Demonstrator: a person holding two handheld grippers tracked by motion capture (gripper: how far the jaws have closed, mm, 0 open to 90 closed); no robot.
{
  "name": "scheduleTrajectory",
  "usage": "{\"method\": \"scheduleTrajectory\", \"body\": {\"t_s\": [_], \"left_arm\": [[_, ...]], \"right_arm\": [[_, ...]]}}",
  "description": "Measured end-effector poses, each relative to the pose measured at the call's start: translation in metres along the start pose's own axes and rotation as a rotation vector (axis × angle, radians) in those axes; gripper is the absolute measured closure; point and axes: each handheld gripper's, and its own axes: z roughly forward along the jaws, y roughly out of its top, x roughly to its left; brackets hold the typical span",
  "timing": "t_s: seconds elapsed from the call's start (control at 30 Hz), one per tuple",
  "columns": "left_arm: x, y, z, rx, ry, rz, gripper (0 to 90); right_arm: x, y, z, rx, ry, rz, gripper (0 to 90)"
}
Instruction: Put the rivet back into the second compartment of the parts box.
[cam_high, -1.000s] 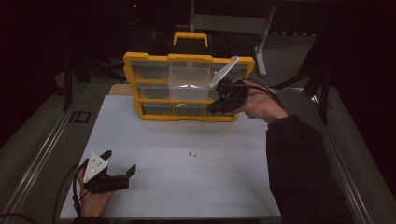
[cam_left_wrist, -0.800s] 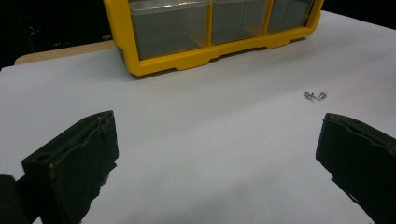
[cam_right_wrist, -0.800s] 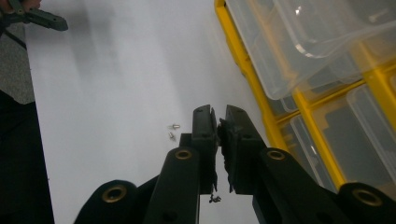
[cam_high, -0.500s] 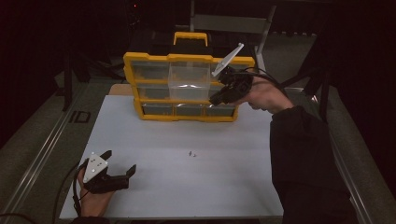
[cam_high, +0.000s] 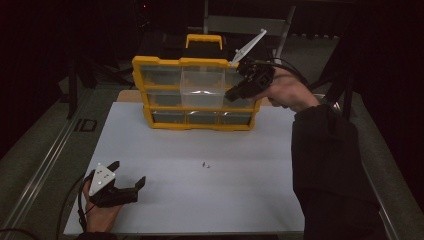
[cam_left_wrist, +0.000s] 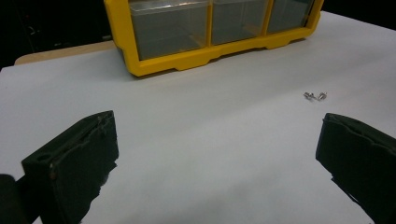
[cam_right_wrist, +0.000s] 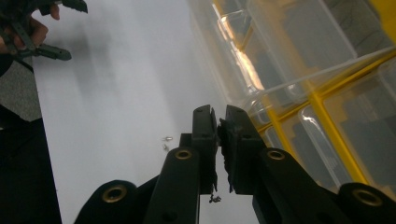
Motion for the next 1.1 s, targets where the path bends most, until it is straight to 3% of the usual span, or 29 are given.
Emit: {"method": "scheduleTrajectory", "body": {"t_s": [0.4, 0.7, 0.8, 0.93, 1.1], "left_arm": [[0.0, 0.0, 0.0, -0.002, -0.001, -0.001, 0.0], [0.0, 0.0, 0.0, 0.0, 0.0, 0.001, 0.0], [0.001, 0.0, -0.001, -0.001, 0.0, -0.002, 0.0], [0.001, 0.0, -0.001, 0.0, -0.001, -0.002, 0.0], [0.001, 0.0, -0.001, 0.0, 0.001, -0.003, 0.0]], "right_arm": [[-0.008, 0.022, -0.009, -0.052, -0.036, 0.055, 83.2], [-0.012, 0.036, -0.005, -0.055, -0.074, 0.086, 83.0], [-0.012, 0.041, -0.006, -0.079, -0.085, 0.104, 82.1], [-0.013, 0.044, -0.005, -0.138, -0.134, 0.128, 38.9], [-0.011, 0.042, -0.001, -0.114, -0.147, 0.127, 23.6]]}}
